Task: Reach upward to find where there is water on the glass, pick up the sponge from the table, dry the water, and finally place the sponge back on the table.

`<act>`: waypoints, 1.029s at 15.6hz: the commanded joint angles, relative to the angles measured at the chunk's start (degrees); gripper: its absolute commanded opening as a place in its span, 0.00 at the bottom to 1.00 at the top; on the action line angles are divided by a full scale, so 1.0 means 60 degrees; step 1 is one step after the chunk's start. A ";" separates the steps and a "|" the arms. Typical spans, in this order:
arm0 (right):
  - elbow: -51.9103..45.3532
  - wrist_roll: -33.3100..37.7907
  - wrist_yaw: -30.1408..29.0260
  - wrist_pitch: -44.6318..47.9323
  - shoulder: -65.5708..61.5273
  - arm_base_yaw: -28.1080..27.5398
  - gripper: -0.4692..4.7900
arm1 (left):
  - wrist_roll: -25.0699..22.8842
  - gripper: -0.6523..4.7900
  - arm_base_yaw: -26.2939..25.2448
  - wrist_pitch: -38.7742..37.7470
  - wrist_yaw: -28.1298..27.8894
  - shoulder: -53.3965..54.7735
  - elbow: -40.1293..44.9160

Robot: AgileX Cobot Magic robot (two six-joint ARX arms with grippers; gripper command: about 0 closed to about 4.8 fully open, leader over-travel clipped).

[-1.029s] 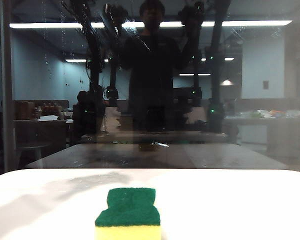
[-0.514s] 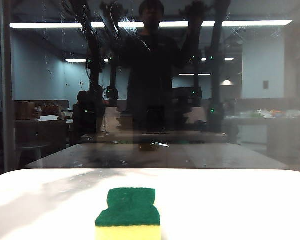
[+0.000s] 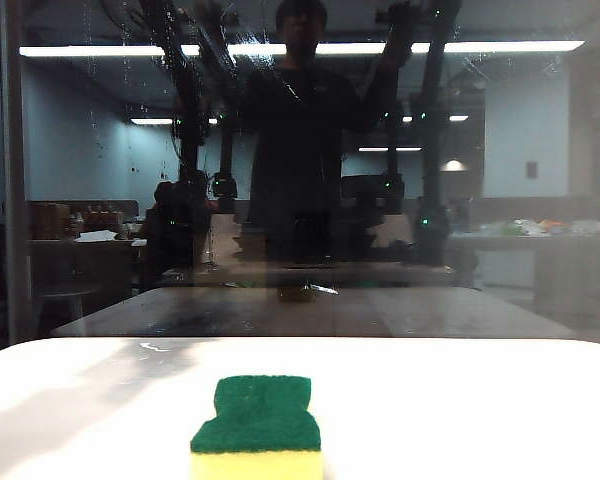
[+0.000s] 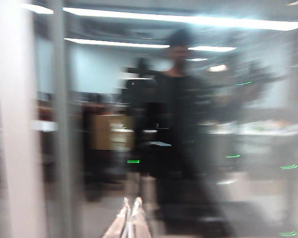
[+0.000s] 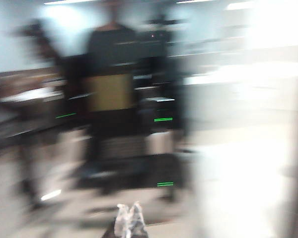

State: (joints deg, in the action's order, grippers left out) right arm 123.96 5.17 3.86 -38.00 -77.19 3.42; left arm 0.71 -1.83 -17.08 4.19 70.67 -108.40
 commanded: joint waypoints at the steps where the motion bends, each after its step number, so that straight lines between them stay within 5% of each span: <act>1: 0.0051 -0.0393 0.0597 0.0168 0.0091 0.0015 0.09 | -0.0594 0.11 0.0000 -0.0146 -0.0084 -0.0055 -0.0044; 7: 0.0051 -0.0393 0.0590 0.0113 0.0219 0.0015 0.09 | -0.0586 0.11 0.0000 -0.0685 -0.0022 -0.0208 -0.0044; 12: 0.0051 -0.0397 0.0546 0.0084 0.0302 0.0015 0.09 | -0.0590 0.11 0.0000 -0.1898 0.2623 -0.1239 -0.0044; 16: 0.0051 -0.0397 -0.1290 0.0004 0.0313 0.0015 0.09 | -0.0211 0.11 0.0011 -0.2809 0.3829 -0.2102 0.0211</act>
State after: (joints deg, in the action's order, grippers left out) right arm 123.96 2.94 -0.89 -38.48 -75.57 3.42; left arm -1.58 -1.80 -34.00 24.75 59.37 -107.63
